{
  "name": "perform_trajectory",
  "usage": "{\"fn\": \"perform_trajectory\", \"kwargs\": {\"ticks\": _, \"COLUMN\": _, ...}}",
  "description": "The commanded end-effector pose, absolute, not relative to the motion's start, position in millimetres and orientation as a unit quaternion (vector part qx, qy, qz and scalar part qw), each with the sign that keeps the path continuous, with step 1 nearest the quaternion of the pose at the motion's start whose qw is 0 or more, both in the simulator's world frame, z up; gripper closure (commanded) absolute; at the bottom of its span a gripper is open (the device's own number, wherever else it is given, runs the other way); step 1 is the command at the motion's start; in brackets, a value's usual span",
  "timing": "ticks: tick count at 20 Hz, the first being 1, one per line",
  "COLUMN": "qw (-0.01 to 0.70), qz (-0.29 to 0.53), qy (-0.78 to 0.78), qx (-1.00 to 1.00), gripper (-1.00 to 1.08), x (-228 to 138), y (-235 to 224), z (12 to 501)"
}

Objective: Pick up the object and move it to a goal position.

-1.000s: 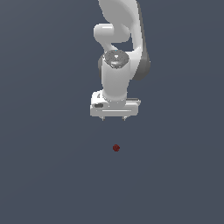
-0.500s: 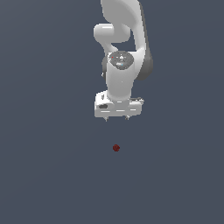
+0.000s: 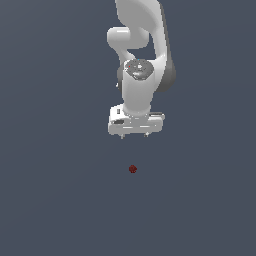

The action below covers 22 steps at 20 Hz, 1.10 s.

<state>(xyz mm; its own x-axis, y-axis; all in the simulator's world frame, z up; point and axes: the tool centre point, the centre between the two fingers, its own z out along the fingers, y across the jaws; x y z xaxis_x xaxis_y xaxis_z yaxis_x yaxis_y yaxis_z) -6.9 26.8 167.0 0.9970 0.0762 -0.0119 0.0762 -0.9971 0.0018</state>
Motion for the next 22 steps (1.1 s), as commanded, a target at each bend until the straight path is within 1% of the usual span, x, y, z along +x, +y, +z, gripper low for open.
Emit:
{"fn": "perform_trajectory", "kwargs": {"ticks": 1, "qw": 0.001, "qz": -0.006, "qy": 0.027, "qx": 1.000, "gripper": -0.92, "x": -5, "y": 27, "z": 165}}
{"fn": "perform_trajectory", "kwargs": {"ticks": 10, "qw": -0.002, "qz": -0.007, "qy": -0.051, "qx": 0.999, "gripper": -0.92, "x": 6, "y": 26, "z": 155}}
{"fn": "perform_trajectory", "kwargs": {"ticks": 22, "qw": -0.005, "qz": -0.008, "qy": -0.216, "qx": 0.976, "gripper": -0.92, "x": 28, "y": 25, "z": 132}}
